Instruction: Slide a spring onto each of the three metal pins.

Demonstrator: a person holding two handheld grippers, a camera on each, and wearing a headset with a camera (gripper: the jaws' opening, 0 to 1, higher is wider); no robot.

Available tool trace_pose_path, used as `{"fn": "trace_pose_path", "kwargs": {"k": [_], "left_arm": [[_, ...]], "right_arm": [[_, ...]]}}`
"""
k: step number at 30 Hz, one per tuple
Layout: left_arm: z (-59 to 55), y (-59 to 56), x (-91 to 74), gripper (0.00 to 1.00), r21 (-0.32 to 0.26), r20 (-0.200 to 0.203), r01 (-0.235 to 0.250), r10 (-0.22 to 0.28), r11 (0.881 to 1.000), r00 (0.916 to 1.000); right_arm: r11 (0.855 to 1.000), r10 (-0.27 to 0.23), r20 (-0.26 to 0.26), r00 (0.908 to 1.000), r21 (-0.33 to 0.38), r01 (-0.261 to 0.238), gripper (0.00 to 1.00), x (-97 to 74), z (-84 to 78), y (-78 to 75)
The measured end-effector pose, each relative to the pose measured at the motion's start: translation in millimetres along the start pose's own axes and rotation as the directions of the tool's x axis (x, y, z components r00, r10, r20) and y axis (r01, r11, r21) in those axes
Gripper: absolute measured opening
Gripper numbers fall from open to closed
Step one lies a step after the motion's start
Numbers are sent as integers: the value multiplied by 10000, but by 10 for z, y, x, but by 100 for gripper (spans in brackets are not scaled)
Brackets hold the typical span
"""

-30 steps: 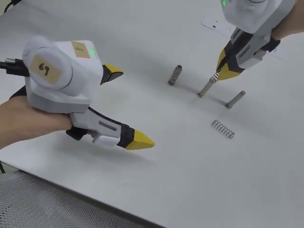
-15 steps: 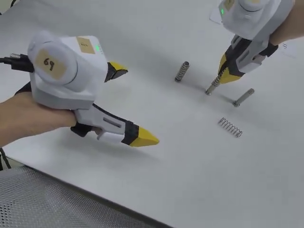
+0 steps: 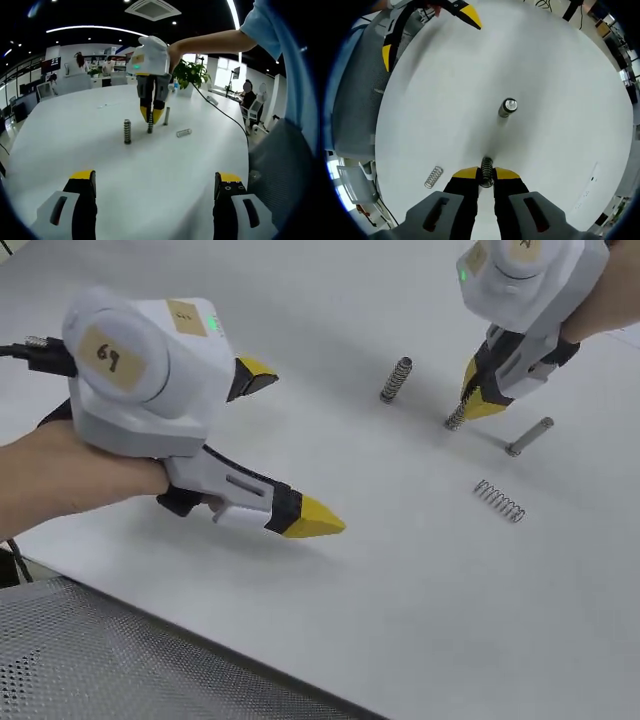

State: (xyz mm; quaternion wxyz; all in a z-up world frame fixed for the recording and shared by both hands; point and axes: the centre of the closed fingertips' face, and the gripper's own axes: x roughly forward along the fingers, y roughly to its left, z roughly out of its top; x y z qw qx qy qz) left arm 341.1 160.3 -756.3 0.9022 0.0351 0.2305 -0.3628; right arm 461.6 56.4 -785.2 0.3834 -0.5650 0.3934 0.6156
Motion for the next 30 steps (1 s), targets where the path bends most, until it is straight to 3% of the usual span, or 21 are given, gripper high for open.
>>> {"fn": "trace_pose_path", "kwargs": {"k": [20, 26, 30], "left_arm": [[-29, -24, -1, 95, -36, -104, 78, -78, 10000, 9999], [-39, -25, 2, 95, -55, -134, 92, -93, 9999, 9999], [-25, -30, 3, 95, -82, -87, 91, -92, 9999, 9999]], "right_arm": [[10000, 19, 27, 10000, 8, -19, 9, 13, 28, 17], [9998, -157, 148, 9998, 107, 156, 32, 49, 1, -20], [9988, -407, 675, 9969, 310, 387, 64, 59, 23, -11]]}}
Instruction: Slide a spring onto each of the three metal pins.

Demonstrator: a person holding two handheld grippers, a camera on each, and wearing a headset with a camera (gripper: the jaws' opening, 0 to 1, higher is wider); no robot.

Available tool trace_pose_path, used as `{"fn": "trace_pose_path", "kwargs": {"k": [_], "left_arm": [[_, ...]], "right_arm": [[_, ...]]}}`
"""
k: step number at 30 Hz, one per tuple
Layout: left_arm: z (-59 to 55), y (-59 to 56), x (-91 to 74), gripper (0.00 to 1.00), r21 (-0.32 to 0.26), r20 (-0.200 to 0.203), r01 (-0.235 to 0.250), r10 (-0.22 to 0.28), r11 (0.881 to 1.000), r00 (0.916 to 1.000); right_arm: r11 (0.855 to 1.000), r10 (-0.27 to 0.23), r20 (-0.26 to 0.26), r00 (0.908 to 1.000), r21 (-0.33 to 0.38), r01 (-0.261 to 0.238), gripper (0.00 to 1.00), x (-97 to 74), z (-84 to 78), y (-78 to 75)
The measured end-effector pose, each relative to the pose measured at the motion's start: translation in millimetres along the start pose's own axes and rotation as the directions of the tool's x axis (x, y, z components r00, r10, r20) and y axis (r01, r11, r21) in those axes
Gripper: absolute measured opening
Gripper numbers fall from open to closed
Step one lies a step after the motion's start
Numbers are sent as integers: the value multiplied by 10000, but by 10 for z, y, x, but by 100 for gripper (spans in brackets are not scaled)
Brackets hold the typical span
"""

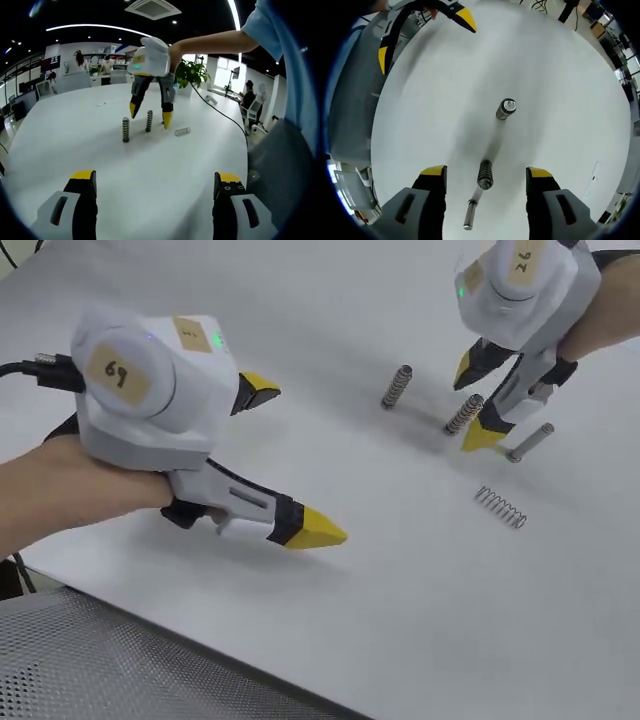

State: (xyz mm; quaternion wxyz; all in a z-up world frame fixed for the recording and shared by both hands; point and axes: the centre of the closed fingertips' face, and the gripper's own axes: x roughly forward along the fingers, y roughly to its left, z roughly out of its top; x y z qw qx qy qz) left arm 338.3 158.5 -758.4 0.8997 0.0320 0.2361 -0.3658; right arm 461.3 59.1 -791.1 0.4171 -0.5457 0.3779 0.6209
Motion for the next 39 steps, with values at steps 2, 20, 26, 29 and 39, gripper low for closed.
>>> {"fn": "trace_pose_path", "kwargs": {"k": [2, 20, 26, 29, 39], "left_arm": [[7, -3, -1, 95, -24, 30, 7, -7, 10000, 10000], [90, 9, -53, 95, -104, 291, -19, 22, 9999, 9996], [108, -5, -57, 95, -92, 339, 11, -8, 10000, 9994], [130, -16, -51, 96, -63, 385, 46, -43, 10000, 9992], [206, -14, -41, 95, 95, 416, 160, -164, 9998, 9990]], "right_arm": [[10000, -52, 220, 9997, 67, 51, 69, -3, 10, 12], [9767, -1476, 2624, 9536, 1903, 988, 88, -167, 113, -35], [9495, -2172, 3233, 9210, 2888, 1225, 88, -260, 56, 20], [9333, -2397, 3514, 9050, 3402, 1151, 88, -301, 20, 79], [8898, -3383, 4077, 8482, 4320, 1472, 88, -472, -68, 191]]}}
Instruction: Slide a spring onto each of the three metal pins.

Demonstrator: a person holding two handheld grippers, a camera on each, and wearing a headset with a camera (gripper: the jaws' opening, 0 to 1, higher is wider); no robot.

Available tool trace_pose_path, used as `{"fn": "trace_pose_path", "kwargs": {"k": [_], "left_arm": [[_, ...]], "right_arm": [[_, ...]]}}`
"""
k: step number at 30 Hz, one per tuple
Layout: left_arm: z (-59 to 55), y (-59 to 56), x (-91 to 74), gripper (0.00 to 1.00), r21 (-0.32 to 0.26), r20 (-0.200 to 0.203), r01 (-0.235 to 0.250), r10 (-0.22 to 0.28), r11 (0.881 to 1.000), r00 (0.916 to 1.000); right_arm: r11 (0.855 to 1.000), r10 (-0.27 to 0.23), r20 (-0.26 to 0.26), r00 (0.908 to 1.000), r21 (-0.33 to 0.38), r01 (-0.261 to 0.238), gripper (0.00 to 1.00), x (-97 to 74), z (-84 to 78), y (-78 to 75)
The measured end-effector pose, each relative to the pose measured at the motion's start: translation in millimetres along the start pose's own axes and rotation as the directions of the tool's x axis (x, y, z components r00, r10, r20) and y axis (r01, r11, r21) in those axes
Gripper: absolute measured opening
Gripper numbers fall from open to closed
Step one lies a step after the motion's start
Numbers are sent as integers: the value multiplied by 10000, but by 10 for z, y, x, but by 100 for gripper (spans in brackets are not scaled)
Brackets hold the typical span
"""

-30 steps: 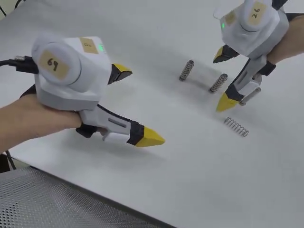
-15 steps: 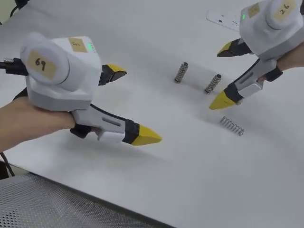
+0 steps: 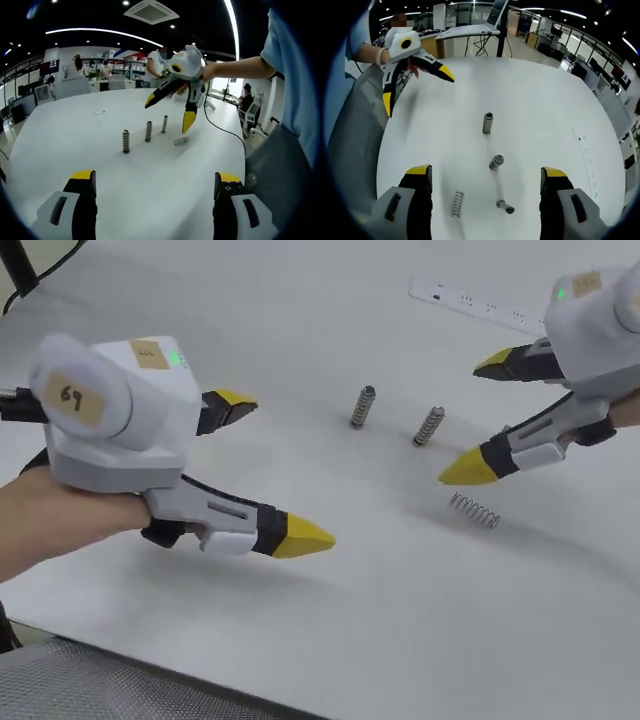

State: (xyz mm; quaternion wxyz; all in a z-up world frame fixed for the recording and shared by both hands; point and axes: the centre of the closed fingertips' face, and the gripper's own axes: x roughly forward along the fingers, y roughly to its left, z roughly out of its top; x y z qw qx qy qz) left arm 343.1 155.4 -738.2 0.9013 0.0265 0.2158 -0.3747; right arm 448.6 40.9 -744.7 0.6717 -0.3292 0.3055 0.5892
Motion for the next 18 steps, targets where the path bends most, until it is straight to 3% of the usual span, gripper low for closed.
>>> {"fn": "trace_pose_path", "kwargs": {"k": [8, 14, 18], "left_arm": [[43, 31, 7, 95, 98, 26, 87, -88, 9999, 10000], [64, 25, 19, 95, 319, -31, 236, -235, 9992, 9997], [58, 9, 45, 95, 447, -151, 379, -372, 9983, 9992]], "right_arm": [[9941, -615, 607, 9963, 929, 557, 86, -178, -113, 41], [9845, -1085, 661, 9919, 1454, 980, 85, -310, -280, 114], [9681, -1640, 994, 9814, 2072, 1408, 85, -453, -366, 138]]}}
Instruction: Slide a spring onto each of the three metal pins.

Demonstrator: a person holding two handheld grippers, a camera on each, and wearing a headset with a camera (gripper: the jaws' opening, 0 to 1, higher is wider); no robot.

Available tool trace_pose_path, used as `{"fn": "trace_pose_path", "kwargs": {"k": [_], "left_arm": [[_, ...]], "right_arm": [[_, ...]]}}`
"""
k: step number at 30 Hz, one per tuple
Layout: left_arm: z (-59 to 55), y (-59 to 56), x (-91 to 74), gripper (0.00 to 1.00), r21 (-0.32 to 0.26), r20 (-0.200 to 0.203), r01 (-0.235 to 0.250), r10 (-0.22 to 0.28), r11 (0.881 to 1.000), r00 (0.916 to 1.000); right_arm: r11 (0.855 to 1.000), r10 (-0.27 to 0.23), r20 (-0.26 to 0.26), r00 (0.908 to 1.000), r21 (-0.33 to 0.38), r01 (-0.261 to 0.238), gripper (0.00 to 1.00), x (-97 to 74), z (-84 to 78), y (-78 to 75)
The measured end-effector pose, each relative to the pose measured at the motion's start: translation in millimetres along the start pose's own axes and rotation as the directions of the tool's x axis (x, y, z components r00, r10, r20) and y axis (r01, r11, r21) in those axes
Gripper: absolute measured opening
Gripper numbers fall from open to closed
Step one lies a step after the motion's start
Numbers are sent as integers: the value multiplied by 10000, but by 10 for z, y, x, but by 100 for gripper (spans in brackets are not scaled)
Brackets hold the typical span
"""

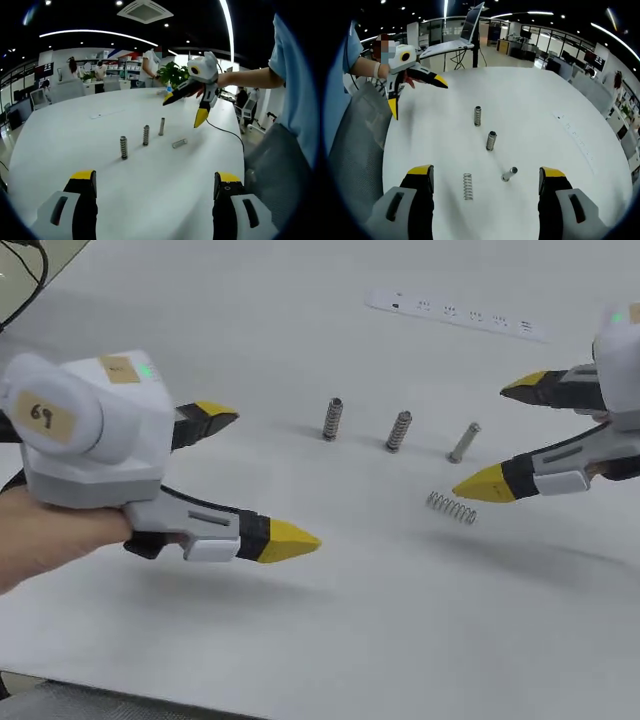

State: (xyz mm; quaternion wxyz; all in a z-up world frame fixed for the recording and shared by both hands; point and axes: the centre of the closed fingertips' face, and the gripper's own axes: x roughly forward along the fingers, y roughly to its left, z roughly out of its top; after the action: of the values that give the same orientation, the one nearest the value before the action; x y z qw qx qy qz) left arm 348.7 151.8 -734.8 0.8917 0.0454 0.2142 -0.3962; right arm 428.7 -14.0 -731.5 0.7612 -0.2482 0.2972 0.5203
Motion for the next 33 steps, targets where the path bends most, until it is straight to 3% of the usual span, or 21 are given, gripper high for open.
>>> {"fn": "trace_pose_path", "kwargs": {"k": [11, 24, 33], "left_arm": [[50, -26, 56, 92, 370, -38, 293, -291, 9989, 9996], [85, -141, 190, 91, 845, -447, 990, -954, 9915, 9944], [104, -199, 276, 90, 1003, -682, 1392, -1328, 9852, 9888]], "right_arm": [[9947, -730, 118, 9973, 739, 719, 84, -329, -301, 64], [9702, -1733, 483, 9837, 1799, 1621, 83, -709, -530, 236], [9557, -2054, 575, 9770, 2268, 1876, 83, -894, -642, 349]]}}
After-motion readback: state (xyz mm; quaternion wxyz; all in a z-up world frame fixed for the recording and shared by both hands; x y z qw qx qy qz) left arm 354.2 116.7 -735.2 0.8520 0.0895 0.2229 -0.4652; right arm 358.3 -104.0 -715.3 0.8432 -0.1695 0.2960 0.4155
